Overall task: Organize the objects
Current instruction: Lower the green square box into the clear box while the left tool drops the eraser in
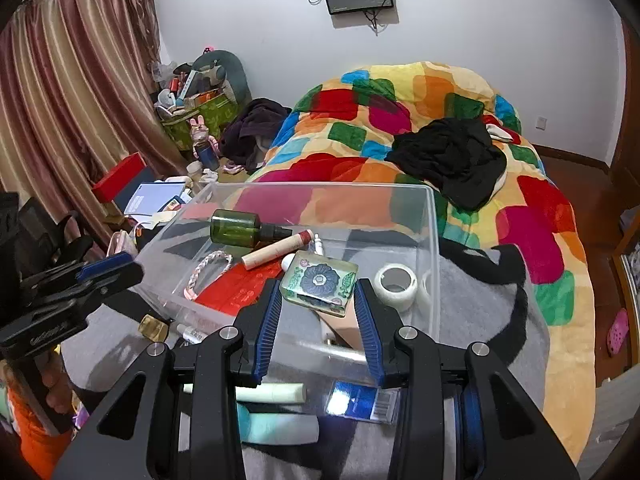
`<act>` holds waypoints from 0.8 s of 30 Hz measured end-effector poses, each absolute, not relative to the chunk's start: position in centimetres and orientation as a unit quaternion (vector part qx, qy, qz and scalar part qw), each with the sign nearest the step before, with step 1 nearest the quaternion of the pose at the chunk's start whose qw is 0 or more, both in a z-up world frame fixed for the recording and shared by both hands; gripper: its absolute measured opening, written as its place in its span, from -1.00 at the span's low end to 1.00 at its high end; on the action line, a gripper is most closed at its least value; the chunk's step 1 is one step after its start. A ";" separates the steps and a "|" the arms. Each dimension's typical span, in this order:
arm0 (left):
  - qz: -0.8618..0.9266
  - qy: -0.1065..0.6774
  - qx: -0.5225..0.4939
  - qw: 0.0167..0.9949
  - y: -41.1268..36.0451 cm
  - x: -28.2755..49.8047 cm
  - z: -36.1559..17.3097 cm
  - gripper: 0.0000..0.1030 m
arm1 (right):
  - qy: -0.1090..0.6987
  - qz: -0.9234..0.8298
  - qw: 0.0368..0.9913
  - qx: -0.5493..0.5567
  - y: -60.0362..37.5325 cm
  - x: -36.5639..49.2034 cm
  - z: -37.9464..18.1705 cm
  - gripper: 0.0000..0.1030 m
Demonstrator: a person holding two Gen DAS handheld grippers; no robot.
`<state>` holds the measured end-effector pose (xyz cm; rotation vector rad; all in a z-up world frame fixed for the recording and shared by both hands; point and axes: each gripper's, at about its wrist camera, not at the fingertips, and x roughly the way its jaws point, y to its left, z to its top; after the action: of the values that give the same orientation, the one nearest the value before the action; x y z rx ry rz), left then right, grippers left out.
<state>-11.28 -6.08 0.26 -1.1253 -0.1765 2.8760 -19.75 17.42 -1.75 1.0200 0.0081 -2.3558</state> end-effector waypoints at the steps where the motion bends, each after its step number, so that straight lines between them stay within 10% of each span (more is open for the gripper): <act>1: 0.929 -0.056 -0.366 0.025 -6.3 -10.9 0.2 -0.38 | 0.004 -0.879 0.284 0.382 17.3 -19.9 -1.7 -0.33; 15: 0.889 -0.053 -0.455 0.012 -7.7 -10.5 -5.2 0.15 | 0.016 -0.863 0.285 0.417 15.9 -21.8 -3.0 -0.33; 24: 0.884 -0.036 -0.466 -0.003 -7.4 -11.1 -6.8 -0.19 | 0.023 -0.859 0.284 0.426 15.7 -21.9 -3.3 -0.33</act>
<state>-11.07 -7.36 -6.80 -1.4667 -0.1138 2.7825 -21.90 15.66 -3.27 1.1390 0.0618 -2.2984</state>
